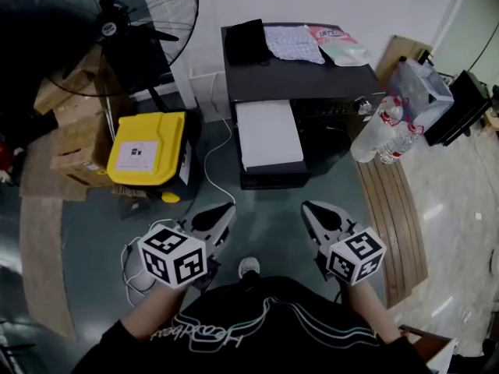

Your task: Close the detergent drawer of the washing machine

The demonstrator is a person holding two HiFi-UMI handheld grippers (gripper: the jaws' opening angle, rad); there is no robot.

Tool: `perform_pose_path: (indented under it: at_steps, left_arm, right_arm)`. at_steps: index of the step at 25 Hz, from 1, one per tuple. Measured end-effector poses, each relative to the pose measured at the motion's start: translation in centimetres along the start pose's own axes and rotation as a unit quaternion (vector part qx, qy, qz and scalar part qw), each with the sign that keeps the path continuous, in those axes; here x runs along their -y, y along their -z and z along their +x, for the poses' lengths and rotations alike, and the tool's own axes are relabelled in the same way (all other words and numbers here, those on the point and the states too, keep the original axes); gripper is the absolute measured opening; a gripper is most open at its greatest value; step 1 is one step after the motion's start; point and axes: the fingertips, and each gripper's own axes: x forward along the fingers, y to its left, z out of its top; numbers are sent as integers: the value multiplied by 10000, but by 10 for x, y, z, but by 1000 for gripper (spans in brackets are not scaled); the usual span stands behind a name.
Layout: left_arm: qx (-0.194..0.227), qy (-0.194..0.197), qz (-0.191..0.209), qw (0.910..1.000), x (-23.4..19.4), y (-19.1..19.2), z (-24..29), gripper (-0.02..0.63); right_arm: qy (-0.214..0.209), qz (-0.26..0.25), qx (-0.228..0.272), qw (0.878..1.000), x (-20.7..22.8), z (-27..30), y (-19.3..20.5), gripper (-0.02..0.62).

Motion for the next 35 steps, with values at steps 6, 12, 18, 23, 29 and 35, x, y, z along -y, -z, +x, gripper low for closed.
perform_pose_path:
  at_steps: [6, 12, 18, 23, 29, 35]
  left_arm:
    - [-107, -123, -23, 9999, -48, -2, 15, 25]
    - [-267, -188, -124, 9994, -85, 3, 28, 25]
    - [-367, -163, -239, 9989, -106, 10, 41, 25]
    - [-501, -146, -233, 9984, -110, 17, 46, 25]
    - [-534, -230, -253, 9980, -115, 18, 43, 25]
    - [-581, -326, -332, 9972, -123, 22, 42, 23]
  right_arm:
    - [287, 196, -133, 9993, 26, 41, 13, 26]
    - [651, 385, -295, 9967, 52, 74, 29, 26]
    - [890, 404, -398, 9944, 67, 94, 45, 26]
    - [1011, 475, -457, 9927, 72, 104, 52, 26]
    - [1105, 483, -518, 9914, 81, 112, 58, 26]
    - [1195, 498, -462, 9905, 86, 116, 60, 26]
